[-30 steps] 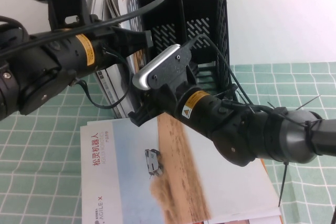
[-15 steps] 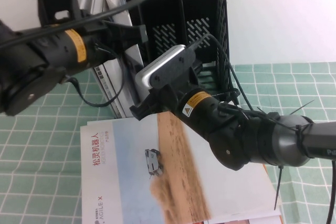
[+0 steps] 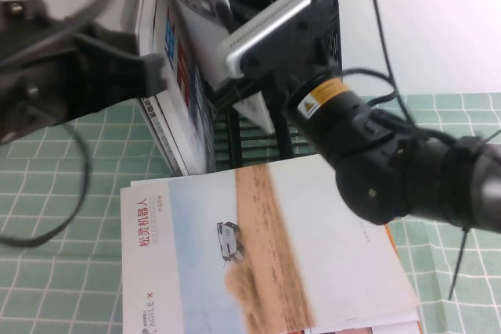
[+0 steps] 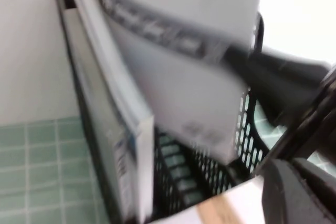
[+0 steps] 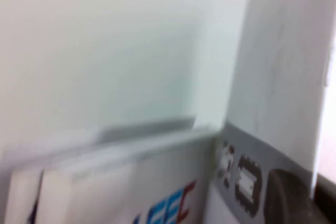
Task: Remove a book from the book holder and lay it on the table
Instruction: Pick up the right side book from the book shelf, then place the picked book on the book
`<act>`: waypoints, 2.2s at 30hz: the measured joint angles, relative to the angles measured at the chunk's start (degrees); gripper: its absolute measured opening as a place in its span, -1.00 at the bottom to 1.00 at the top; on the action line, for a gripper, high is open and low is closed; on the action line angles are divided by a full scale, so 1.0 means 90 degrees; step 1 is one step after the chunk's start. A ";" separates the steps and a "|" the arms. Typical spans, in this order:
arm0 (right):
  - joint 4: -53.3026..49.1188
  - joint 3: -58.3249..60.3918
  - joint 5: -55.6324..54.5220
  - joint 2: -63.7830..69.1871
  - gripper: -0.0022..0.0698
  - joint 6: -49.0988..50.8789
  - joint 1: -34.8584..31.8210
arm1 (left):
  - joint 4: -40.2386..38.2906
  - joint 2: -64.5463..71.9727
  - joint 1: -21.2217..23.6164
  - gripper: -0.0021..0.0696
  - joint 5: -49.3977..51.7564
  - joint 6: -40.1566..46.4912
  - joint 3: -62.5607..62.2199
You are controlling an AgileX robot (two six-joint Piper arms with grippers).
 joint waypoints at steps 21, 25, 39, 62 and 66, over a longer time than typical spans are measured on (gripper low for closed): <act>-0.1898 0.0000 0.3354 -0.3083 -0.91 -0.1470 0.0000 | -0.0084 -0.2281 -0.0178 -0.95 0.1472 -0.0662 0.2216; -0.2788 0.0000 0.4243 -0.3604 -0.91 -0.1073 0.0000 | -0.0056 -0.2849 -0.0178 -0.95 0.1398 -0.1021 0.2971; -0.4724 0.0961 0.5503 -0.4105 -0.91 -0.0193 0.1349 | 0.2004 -0.4175 -0.0178 -0.95 -0.0521 -0.1576 0.5057; -0.5296 0.2217 0.4343 -0.3837 -0.91 -0.1234 0.1773 | 0.2498 -0.4189 -0.0178 -0.95 -0.0692 -0.1880 0.5254; -0.5303 0.2217 0.4453 -0.3473 -0.91 -0.1289 0.1773 | 0.2498 -0.4189 -0.0178 -0.95 -0.0692 -0.1880 0.5254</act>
